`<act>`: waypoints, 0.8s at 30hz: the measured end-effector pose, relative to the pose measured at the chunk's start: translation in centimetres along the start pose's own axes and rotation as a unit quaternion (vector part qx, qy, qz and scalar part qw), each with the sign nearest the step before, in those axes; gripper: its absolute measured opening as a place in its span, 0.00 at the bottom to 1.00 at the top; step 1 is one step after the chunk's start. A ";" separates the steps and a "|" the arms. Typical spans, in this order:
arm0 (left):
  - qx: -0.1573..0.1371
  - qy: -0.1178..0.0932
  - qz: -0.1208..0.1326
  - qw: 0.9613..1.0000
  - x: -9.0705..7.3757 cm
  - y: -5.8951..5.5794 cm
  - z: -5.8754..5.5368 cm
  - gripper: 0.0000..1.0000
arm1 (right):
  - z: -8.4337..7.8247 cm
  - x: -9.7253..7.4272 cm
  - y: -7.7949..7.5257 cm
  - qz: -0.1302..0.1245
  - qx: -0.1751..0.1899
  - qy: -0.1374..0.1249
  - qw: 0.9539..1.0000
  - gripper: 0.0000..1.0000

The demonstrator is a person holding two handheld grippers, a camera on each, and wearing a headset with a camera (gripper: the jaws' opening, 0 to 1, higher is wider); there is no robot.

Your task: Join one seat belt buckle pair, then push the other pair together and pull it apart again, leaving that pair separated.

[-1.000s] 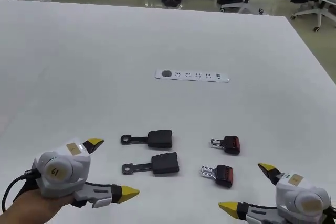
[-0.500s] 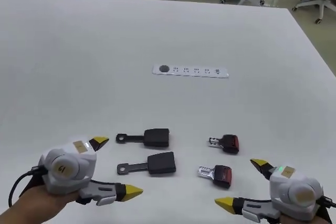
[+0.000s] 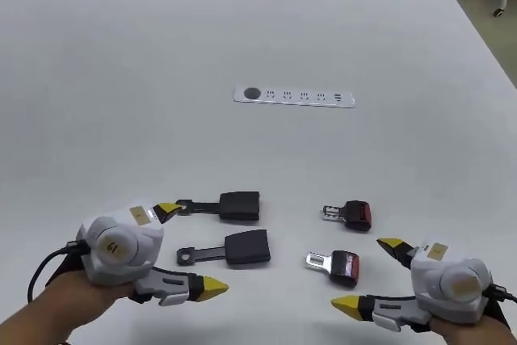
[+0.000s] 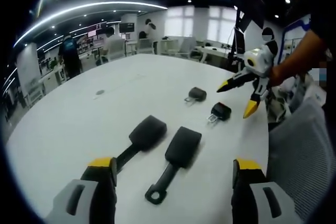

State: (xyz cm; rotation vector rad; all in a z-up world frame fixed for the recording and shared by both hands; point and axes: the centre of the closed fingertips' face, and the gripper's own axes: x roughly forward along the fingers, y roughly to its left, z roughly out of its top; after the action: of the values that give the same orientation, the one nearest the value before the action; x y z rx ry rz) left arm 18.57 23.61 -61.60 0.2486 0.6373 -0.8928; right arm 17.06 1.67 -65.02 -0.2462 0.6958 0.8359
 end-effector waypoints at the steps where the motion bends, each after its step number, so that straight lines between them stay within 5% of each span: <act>1: 0.002 0.001 -0.003 1.000 0.2 -0.2 0.1 0.93 | 0.0 0.1 0.0 0.004 0.001 0.002 1.000 0.83; 5: 0.003 0.007 -0.014 1.000 1.5 0.3 -0.9 0.91 | -0.5 0.6 0.0 0.014 0.000 0.011 1.000 0.80; 24: 0.047 0.052 -0.076 0.995 6.8 -1.8 -1.5 0.76 | -1.8 1.8 -0.6 0.051 -0.010 0.040 0.998 0.71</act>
State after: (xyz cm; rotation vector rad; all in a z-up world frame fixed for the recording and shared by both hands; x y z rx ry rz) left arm 19.62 18.79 -66.85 0.3351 0.7186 -1.0634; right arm 17.48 1.49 -67.61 -0.2655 0.7795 0.9345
